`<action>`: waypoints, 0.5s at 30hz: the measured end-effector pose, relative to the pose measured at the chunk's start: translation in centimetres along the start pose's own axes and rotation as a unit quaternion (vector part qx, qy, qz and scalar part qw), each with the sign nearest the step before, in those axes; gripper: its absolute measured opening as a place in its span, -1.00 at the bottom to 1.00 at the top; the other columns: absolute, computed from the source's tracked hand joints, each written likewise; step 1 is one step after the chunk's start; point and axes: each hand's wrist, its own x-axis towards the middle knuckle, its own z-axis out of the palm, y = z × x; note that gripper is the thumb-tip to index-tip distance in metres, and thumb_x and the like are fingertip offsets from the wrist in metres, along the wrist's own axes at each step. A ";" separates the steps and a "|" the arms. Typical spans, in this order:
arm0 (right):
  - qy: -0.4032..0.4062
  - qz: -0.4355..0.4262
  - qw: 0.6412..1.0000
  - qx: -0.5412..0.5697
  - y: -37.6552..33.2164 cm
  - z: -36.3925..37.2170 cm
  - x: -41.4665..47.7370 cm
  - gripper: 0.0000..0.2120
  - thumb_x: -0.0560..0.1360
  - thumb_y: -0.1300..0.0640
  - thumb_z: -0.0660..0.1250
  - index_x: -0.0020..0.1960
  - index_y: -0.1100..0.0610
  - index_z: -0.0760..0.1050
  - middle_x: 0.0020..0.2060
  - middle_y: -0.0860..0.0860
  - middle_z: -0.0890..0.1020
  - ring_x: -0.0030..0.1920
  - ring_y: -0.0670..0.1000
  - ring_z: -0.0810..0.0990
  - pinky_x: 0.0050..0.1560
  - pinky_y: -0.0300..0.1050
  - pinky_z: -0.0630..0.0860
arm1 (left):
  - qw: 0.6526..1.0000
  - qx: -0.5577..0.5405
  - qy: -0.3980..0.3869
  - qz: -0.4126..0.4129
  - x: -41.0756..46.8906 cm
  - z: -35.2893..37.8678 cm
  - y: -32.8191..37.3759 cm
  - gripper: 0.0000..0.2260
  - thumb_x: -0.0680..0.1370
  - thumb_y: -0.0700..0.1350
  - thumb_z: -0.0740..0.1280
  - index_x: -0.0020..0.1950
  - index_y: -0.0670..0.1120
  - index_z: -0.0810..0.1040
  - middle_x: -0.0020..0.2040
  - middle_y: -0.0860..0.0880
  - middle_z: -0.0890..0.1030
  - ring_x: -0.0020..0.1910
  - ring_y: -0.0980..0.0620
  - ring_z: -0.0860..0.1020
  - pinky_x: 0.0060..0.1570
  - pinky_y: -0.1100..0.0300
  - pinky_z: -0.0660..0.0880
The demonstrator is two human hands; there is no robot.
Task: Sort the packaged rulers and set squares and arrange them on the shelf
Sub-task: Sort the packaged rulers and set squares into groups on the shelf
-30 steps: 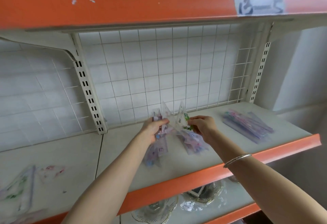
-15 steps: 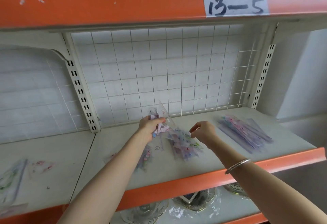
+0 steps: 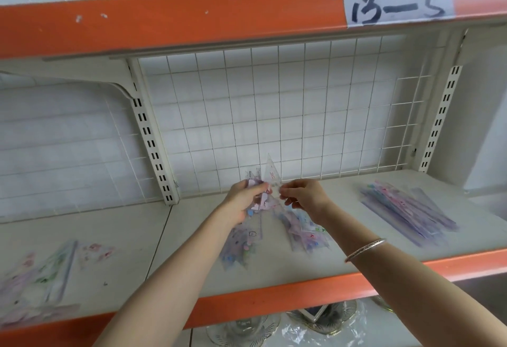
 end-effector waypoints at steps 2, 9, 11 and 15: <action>0.002 0.000 1.000 -0.003 -0.1 0.8 0.1 -0.95 0.47 0.35 0.35 -0.13 0.26 0.57 -0.33 0.10 0.59 -0.38 -0.02 0.49 -0.38 -0.28 0.43 | 1.000 -0.011 0.000 -0.017 -0.1 -1.0 0.3 -0.85 0.54 -0.23 0.34 0.11 -0.19 0.56 -0.11 -0.15 0.64 -0.20 -0.09 0.60 -0.10 0.03 0.54; 0.006 0.019 1.000 0.017 0.1 3.5 0.6 -0.87 0.46 0.42 0.30 -0.23 0.27 0.53 -0.39 0.12 0.54 -0.44 -0.01 0.43 -0.45 -0.29 0.37 | 0.997 0.018 0.076 -0.003 -0.2 -6.4 1.1 -0.87 0.54 -0.38 0.24 -0.09 -0.18 0.51 -0.20 -0.12 0.63 -0.31 -0.05 0.58 -0.26 0.11 0.54; 0.008 0.017 1.000 0.013 0.1 3.9 0.8 -0.86 0.46 0.42 0.31 -0.25 0.26 0.52 -0.40 0.12 0.54 -0.44 0.00 0.43 -0.45 -0.27 0.37 | 0.995 0.020 0.102 0.008 -0.3 -8.0 1.1 -0.88 0.54 -0.38 0.24 -0.11 -0.20 0.52 -0.20 -0.13 0.62 -0.31 -0.08 0.58 -0.31 0.12 0.54; 0.043 -0.008 0.998 -0.052 0.2 3.8 1.2 -0.83 0.43 0.39 0.31 -0.29 0.22 0.53 -0.43 0.10 0.54 -0.46 -0.01 0.41 -0.45 -0.22 0.33 | 0.989 0.046 0.133 0.041 -0.4 -9.7 0.8 -0.91 0.54 -0.29 0.32 -0.17 -0.22 0.56 -0.35 -0.10 0.61 -0.39 -0.08 0.50 -0.58 0.30 0.30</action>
